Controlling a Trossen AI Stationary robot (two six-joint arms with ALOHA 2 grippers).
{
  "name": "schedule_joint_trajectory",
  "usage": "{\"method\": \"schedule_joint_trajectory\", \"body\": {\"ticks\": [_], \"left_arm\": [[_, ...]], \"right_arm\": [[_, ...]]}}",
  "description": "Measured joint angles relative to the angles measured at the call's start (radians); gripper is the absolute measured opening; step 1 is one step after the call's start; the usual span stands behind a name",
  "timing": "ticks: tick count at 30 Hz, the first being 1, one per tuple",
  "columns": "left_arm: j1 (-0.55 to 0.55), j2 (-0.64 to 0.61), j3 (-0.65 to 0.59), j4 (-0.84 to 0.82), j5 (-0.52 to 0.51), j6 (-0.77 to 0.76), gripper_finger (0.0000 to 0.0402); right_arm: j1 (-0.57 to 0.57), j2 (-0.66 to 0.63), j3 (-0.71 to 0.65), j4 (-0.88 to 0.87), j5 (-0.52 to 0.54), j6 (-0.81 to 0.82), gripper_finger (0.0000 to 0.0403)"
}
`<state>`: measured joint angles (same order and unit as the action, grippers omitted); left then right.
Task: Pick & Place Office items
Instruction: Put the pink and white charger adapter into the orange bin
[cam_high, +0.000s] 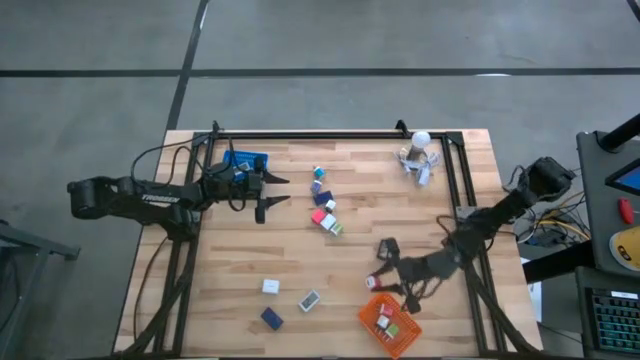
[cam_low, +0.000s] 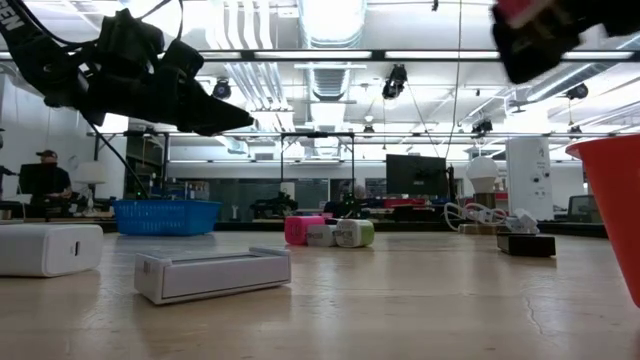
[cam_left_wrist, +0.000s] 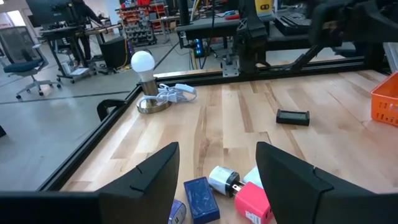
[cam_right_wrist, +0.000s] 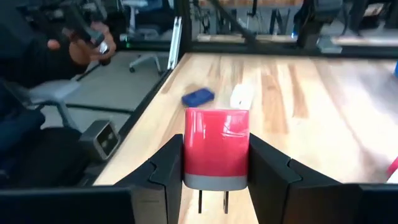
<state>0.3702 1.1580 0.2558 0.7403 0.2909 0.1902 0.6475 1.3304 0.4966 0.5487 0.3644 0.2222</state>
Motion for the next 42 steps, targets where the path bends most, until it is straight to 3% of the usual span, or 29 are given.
{"method": "schedule_joint_trajectory", "body": {"ticks": [5,10,19,29,42], "left_arm": [[0.0,0.0,0.0,0.0,0.0,0.0,0.0216],[0.0,0.0,0.0,-0.001,0.0,0.0,0.0216],[0.0,0.0,0.0,0.0,0.0,0.01,0.0216],[0.0,0.0,0.0,0.0,0.0,0.02,0.0216],[0.0,0.0,0.0,0.0,0.0,0.023,0.0216]], "right_arm": [[0.093,0.051,0.078,-0.166,0.08,0.129,0.0126],[0.14,0.123,0.172,-0.327,0.076,0.277,0.0126],[0.167,0.248,0.406,-0.747,-0.101,0.499,0.0126],[0.142,0.361,0.502,-0.835,-0.295,0.52,0.0126],[0.125,0.383,0.491,-0.868,-0.316,0.526,0.0126]]}}
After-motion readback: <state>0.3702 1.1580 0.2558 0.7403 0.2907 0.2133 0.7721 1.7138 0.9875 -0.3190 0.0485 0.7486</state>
